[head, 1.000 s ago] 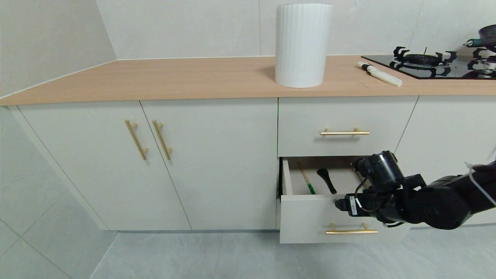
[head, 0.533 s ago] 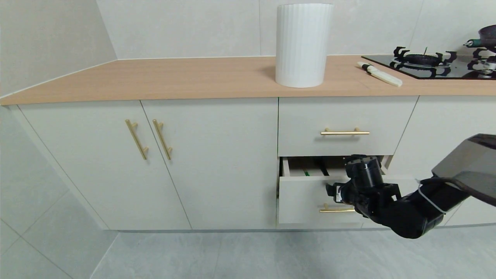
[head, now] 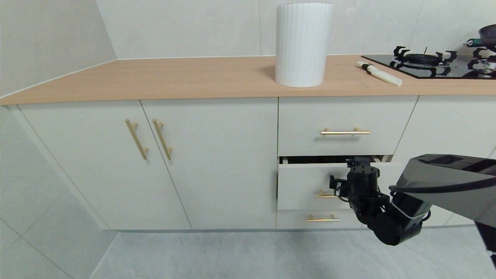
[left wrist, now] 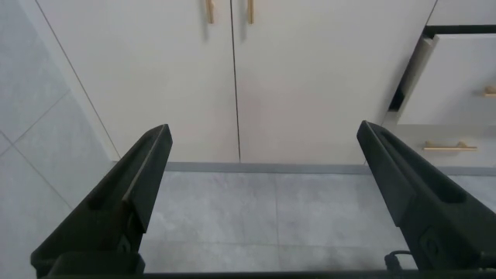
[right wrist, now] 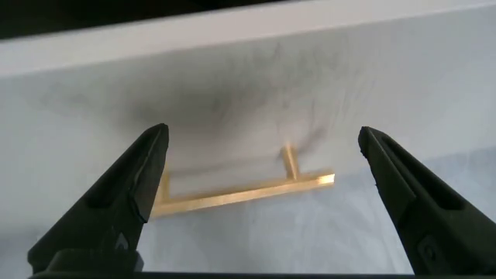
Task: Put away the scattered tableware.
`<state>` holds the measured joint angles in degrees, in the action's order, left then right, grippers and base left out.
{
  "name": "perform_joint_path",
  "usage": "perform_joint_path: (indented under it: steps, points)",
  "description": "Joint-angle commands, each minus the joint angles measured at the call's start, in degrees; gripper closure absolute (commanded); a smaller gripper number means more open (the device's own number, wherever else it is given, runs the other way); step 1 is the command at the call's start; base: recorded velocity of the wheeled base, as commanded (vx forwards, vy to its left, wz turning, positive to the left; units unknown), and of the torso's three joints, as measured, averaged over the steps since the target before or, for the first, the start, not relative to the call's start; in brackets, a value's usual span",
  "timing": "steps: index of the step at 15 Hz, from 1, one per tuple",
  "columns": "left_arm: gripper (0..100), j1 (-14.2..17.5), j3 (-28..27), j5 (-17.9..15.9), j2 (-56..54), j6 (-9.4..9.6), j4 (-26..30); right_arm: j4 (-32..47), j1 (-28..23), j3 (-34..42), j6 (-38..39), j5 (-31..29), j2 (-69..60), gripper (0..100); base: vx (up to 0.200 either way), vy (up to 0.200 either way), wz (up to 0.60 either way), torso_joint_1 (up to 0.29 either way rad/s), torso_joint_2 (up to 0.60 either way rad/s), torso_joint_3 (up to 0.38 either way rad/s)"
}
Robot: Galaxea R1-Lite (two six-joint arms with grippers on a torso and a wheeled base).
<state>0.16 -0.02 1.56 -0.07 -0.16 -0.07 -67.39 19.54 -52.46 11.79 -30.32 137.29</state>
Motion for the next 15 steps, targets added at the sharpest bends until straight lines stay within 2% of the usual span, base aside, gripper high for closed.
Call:
perform_joint_path:
  steps: [1, 9, 15]
  points:
    - [0, 0.02, 0.02, 0.02, 0.07, -0.02, -0.01, -1.08, -0.91, -2.21, -0.19, -0.62, 4.04, 0, 0.000, 0.000, 0.00, 0.000, 0.00, 0.000]
    - [0, 0.02, 0.02, 0.02, 0.07, -0.02, -0.01, -3.54, -3.81, -8.80, -0.19, -3.52, 6.50, 0, 0.000, 0.000, 0.00, 0.000, 0.00, 0.000]
    - [0, 0.02, 0.02, 0.02, 0.07, -0.02, -0.01, -3.98, -4.69, -8.19, -0.10, -3.87, 5.18, 0, 0.000, 0.000, 0.00, 0.000, 0.00, 0.000]
